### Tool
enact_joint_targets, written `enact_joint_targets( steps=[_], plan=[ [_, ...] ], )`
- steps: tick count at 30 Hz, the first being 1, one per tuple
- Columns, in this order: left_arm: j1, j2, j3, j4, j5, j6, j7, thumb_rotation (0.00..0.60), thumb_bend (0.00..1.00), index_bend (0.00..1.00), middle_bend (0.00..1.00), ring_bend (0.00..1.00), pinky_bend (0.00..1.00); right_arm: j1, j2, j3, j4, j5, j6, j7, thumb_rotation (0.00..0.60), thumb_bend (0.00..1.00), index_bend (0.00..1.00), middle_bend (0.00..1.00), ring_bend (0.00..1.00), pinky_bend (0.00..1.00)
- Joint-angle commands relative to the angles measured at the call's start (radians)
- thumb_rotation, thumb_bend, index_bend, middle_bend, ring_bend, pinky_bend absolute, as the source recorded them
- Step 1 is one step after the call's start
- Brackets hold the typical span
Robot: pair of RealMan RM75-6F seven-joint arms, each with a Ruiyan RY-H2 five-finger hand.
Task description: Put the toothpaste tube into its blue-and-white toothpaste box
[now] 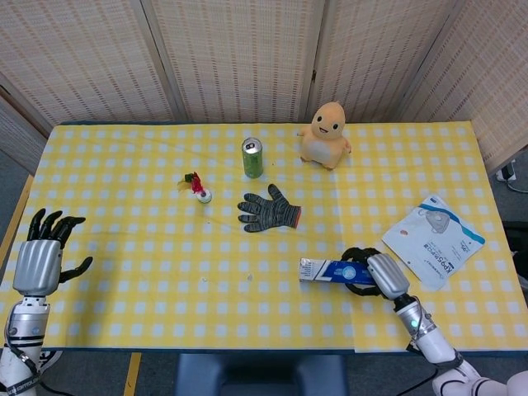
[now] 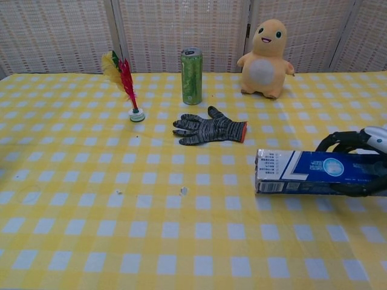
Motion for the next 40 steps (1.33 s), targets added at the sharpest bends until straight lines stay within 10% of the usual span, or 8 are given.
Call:
enact_joint_targets(
  steps=[1,18,33,40],
  plan=[
    [0.002,-0.002,-0.003,0.008,0.005,-0.010,-0.006,0.600,0.22,0.26,0.30,0.15,0.04,0.004,-0.028,0.006,0.033,0.000,-0.010,0.005,0.600,0.30,0.41,0.32,0.38,0.31],
    [0.051,0.040,-0.017,-0.034,0.006,0.012,0.008,0.600,0.18,0.19,0.17,0.06,0.00,-0.013,0.096,0.014,-0.090,-0.001,-0.001,-0.020,0.600,0.30,0.01,0.04,0.15,0.14],
    [0.162,0.060,0.050,-0.016,0.017,0.043,0.020,0.600,0.17,0.15,0.14,0.04,0.00,-0.288,0.455,0.032,-0.654,0.099,0.355,-0.773,0.600,0.30,0.00,0.00,0.00,0.00],
    [0.192,0.097,0.072,-0.102,0.072,0.080,0.074,0.600,0.17,0.14,0.13,0.04,0.00,-0.305,0.481,0.037,-0.694,0.098,0.329,-0.804,0.600,0.30,0.00,0.00,0.00,0.00]
  ],
)
